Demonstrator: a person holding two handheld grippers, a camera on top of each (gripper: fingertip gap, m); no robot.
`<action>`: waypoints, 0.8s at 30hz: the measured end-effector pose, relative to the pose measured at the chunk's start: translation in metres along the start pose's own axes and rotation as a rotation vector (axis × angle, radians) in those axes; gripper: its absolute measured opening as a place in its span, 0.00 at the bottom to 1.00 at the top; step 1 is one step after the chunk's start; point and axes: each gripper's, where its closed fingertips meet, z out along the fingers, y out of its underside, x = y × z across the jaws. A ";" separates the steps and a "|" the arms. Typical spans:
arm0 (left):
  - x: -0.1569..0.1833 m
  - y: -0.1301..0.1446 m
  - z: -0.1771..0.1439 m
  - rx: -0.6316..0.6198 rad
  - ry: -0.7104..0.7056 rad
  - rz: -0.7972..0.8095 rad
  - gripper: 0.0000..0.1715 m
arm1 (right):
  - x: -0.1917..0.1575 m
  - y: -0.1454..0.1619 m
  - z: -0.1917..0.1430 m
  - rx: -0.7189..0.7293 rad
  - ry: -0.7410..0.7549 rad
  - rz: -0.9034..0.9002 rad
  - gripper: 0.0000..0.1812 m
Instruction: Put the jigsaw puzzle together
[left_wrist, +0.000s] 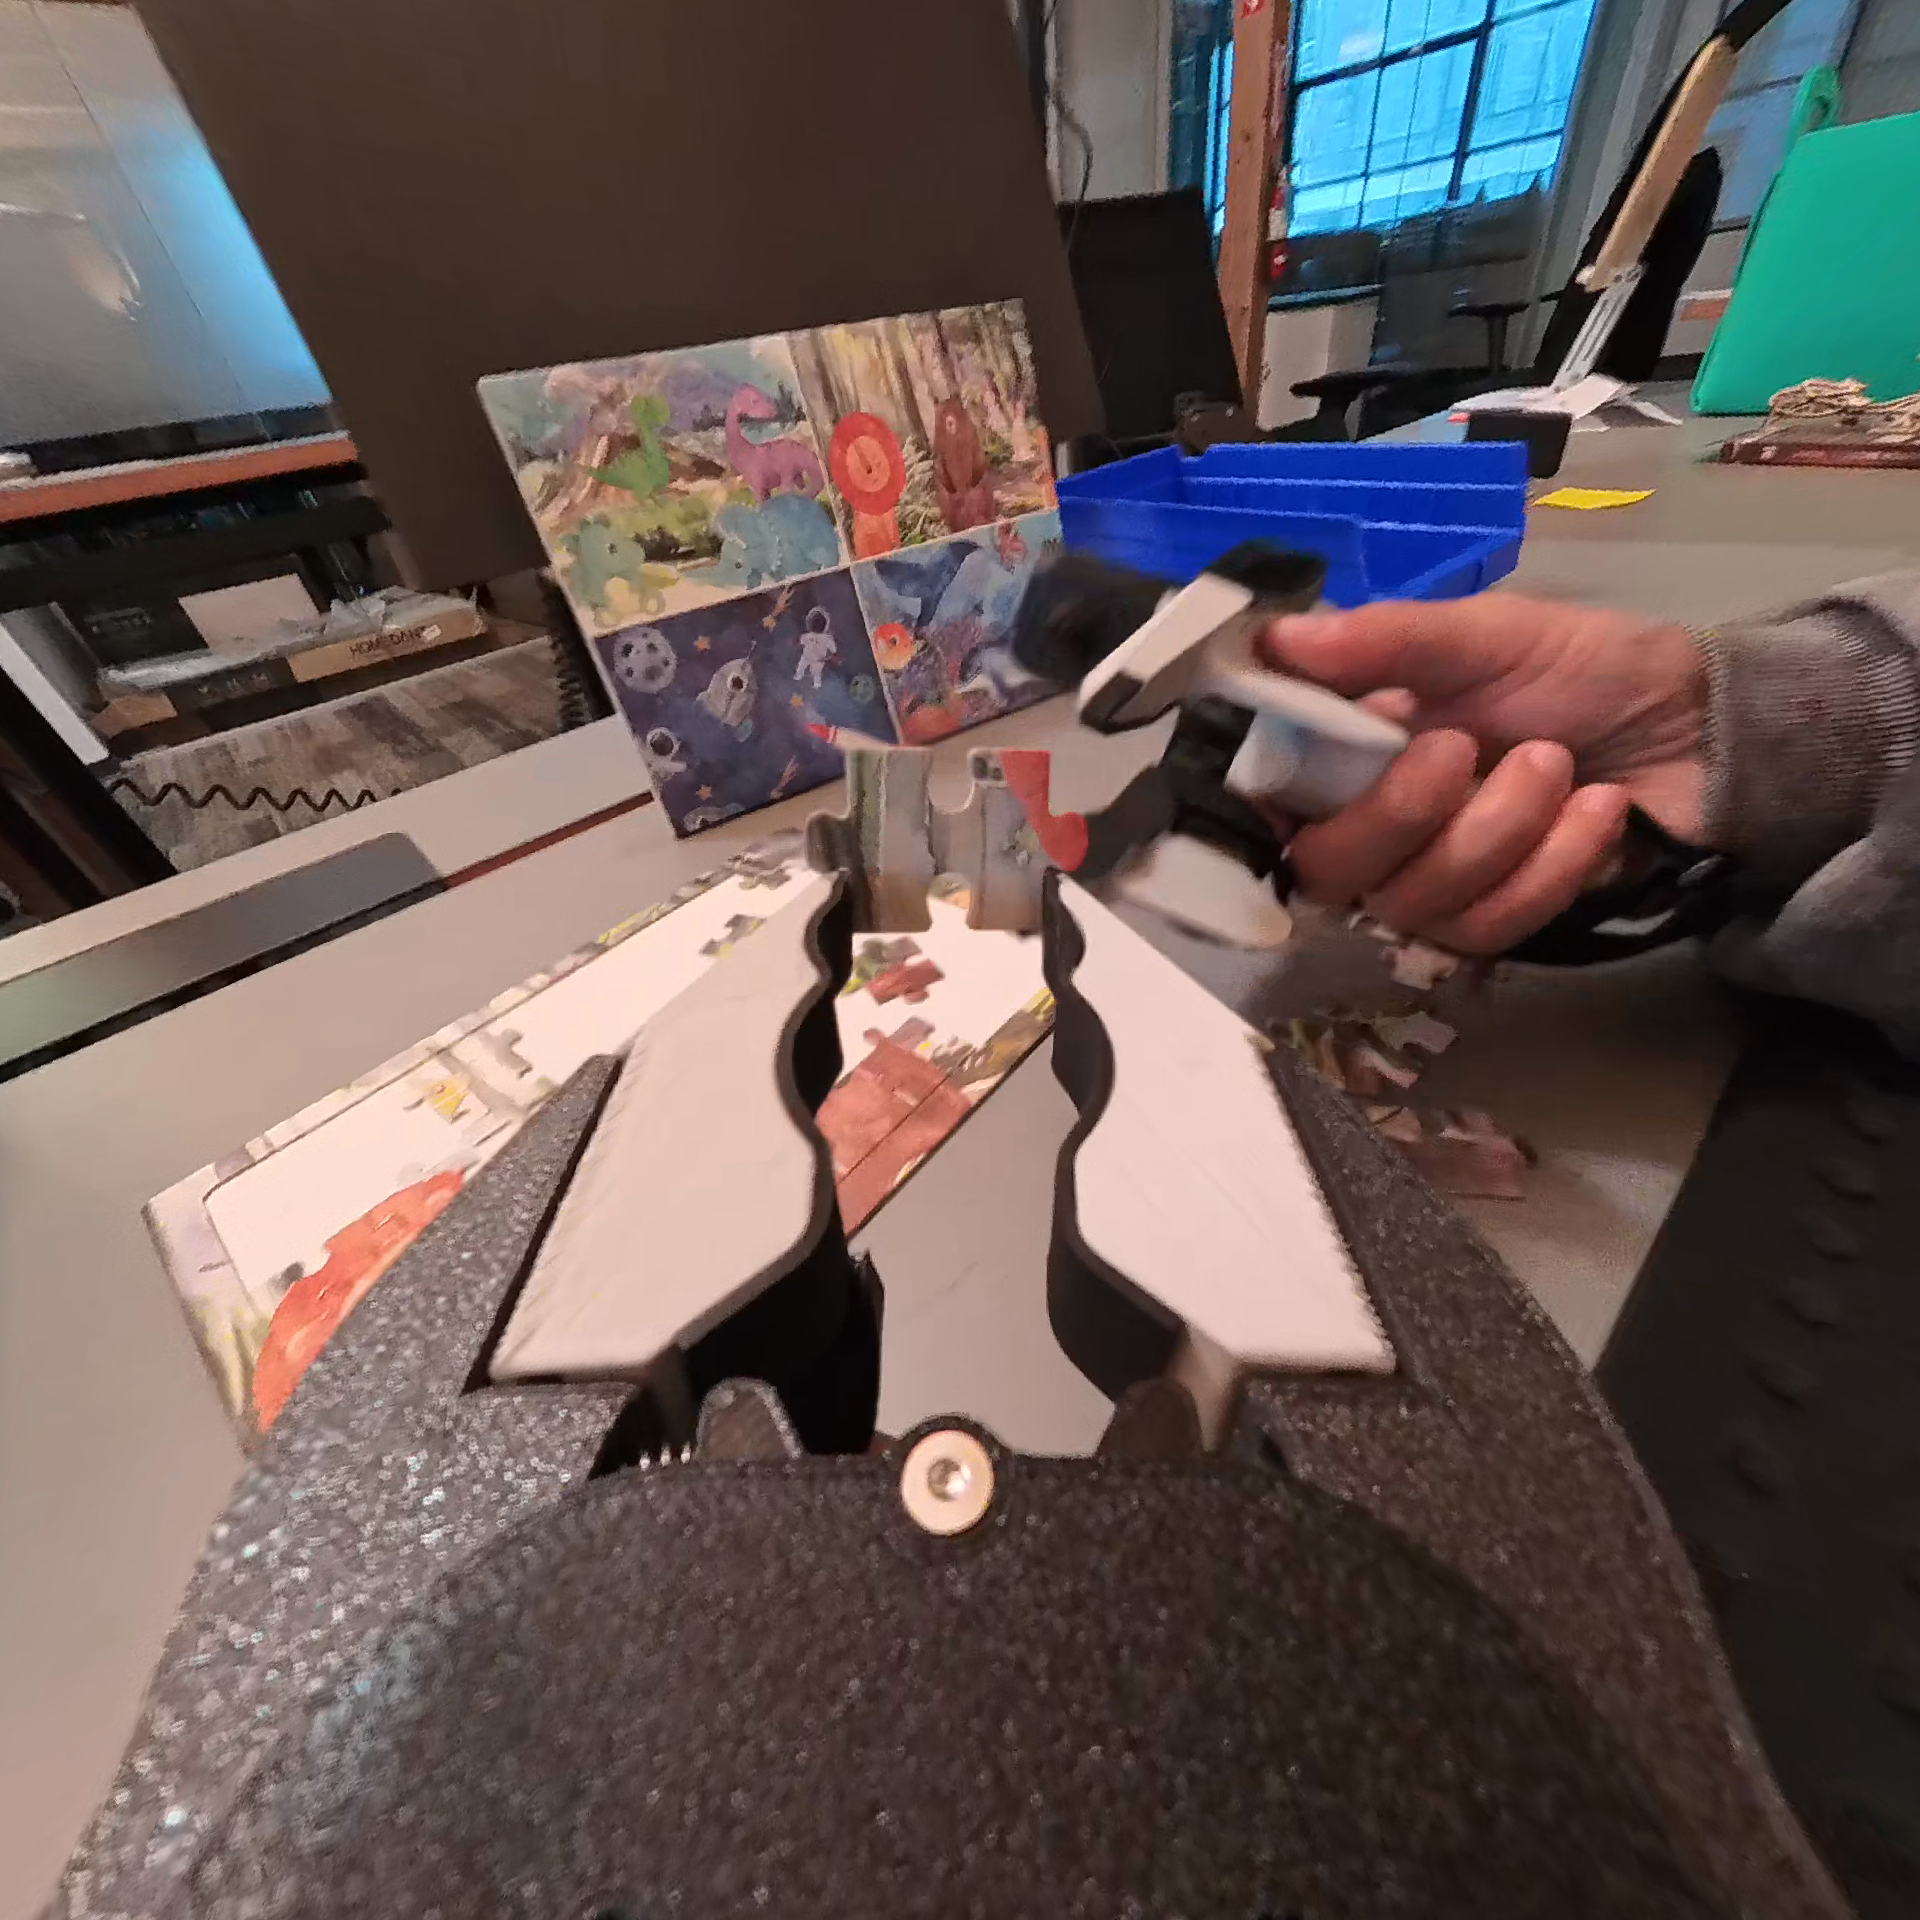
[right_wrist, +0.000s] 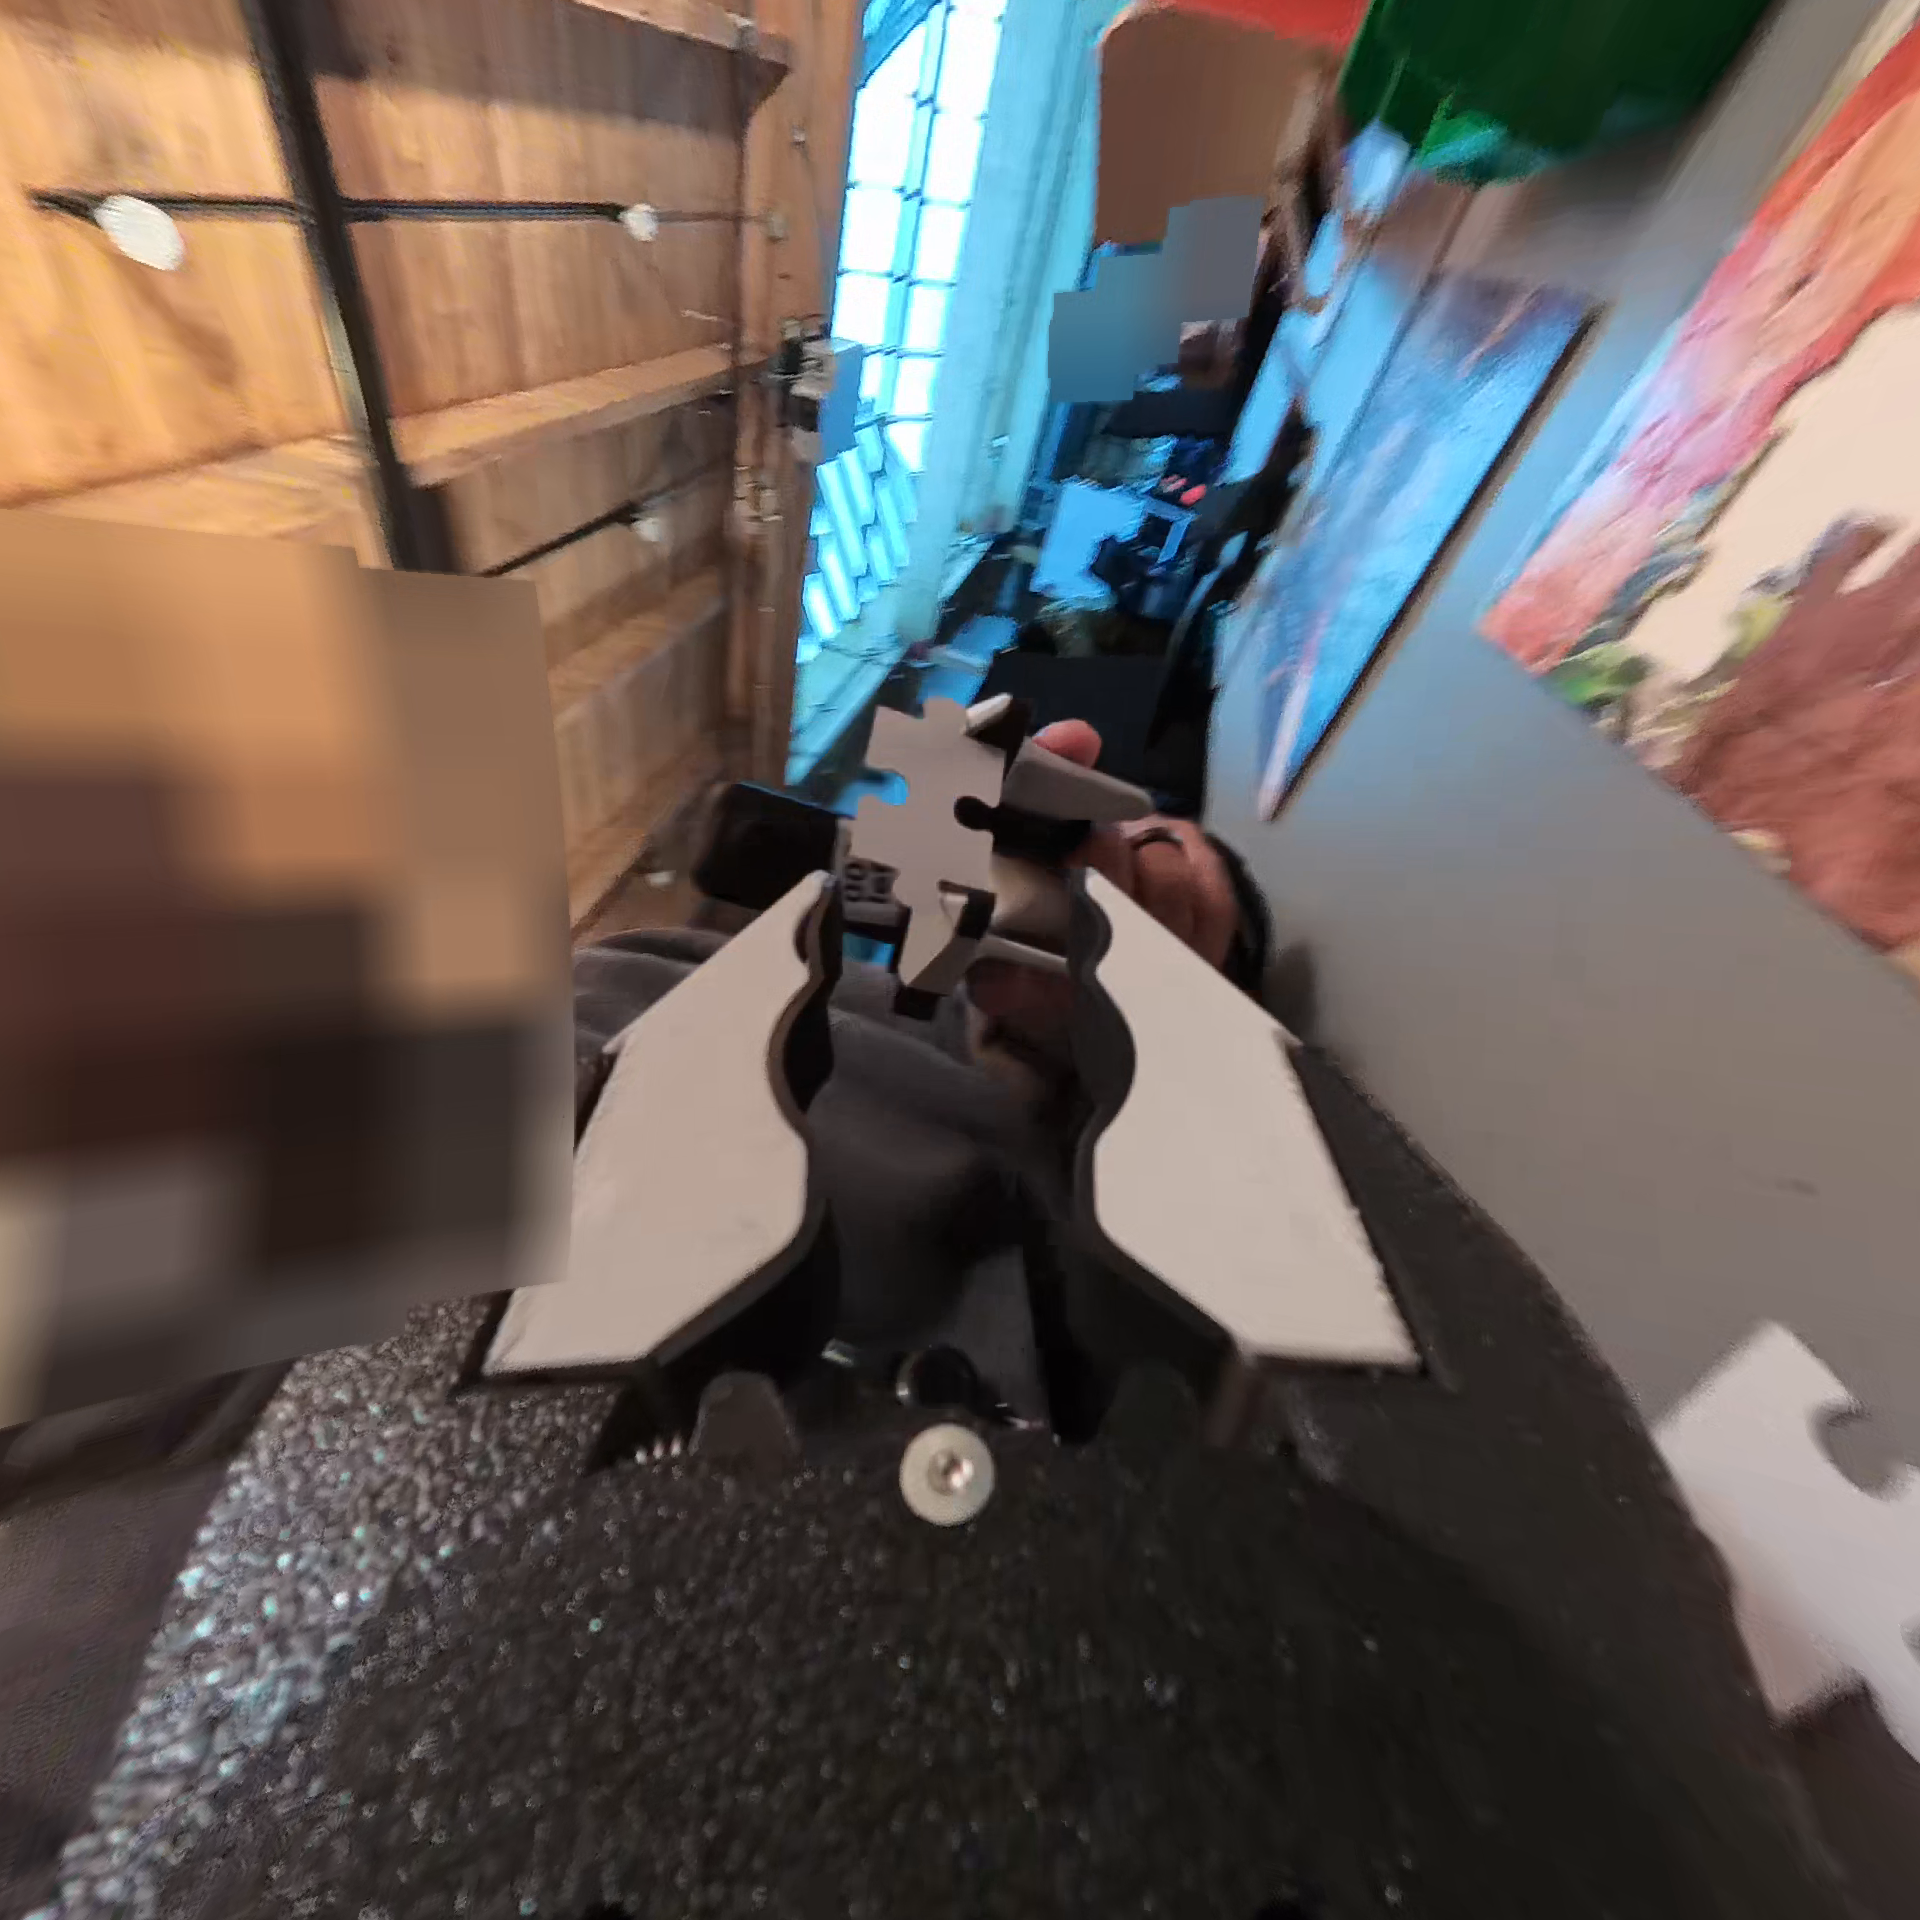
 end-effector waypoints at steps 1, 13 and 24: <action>-0.005 0.004 -0.001 -0.025 -0.015 -0.006 0.21 | 0.001 -0.004 -0.005 0.022 0.060 -0.052 0.23; -0.102 0.106 -0.025 -0.623 -0.276 -0.122 0.21 | 0.025 -0.038 -0.069 0.192 0.630 -0.512 0.18; -0.136 0.129 -0.020 -0.841 -0.479 -0.184 0.21 | 0.024 -0.034 -0.072 0.177 0.599 -0.492 0.17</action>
